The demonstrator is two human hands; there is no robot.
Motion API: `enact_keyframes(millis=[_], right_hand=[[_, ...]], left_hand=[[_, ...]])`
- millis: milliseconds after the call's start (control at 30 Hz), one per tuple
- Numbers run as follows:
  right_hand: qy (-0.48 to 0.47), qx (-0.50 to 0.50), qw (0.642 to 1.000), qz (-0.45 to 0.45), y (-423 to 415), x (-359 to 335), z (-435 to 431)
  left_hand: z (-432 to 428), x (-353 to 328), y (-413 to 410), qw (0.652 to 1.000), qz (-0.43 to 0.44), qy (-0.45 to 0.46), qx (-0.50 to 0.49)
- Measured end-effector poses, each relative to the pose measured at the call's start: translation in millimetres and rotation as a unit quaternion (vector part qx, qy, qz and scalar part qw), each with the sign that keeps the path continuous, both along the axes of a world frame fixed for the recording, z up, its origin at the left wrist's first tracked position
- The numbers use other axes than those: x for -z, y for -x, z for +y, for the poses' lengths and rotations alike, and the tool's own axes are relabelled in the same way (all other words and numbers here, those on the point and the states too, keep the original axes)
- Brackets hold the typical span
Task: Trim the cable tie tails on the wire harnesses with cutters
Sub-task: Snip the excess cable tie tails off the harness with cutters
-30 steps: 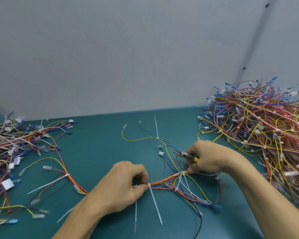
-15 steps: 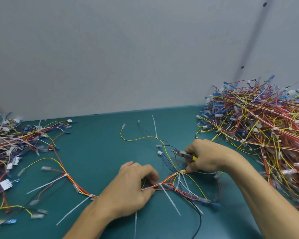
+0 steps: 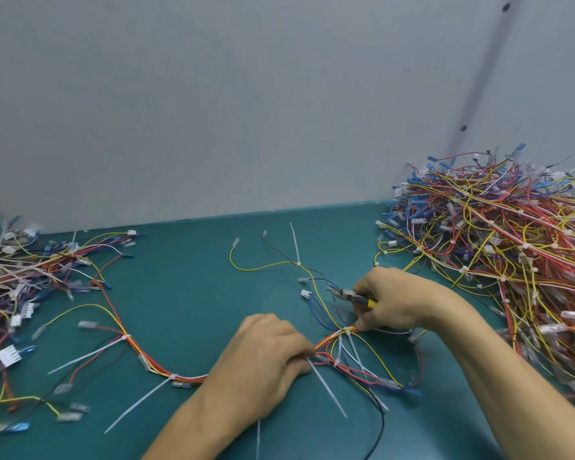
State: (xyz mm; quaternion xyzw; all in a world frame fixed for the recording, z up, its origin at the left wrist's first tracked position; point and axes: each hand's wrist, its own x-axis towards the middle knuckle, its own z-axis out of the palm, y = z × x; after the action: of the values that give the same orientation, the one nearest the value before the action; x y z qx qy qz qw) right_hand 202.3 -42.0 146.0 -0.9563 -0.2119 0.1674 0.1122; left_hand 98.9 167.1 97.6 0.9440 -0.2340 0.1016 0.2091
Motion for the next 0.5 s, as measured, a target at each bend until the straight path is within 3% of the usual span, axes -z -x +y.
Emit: enact_keyframes(millis=[133,333,500], right_hand=[[-0.002,-0.021,1.000,-0.005,3.6,-6.5,-0.7],[-0.079,-0.070,0.991,-0.088,18.4,-30.0,-0.2],[-0.055,-0.185,0.981,0.002,48.4,-16.8,22.3]], left_hand=[[-1.2,5.0,1.6,0.999,0.002,0.047,-0.009],[-0.8,8.7,1.4,0.996,0.008,0.090,-0.026],[-1.9,9.0,1.2,0.993,-0.006,0.110,-0.049]])
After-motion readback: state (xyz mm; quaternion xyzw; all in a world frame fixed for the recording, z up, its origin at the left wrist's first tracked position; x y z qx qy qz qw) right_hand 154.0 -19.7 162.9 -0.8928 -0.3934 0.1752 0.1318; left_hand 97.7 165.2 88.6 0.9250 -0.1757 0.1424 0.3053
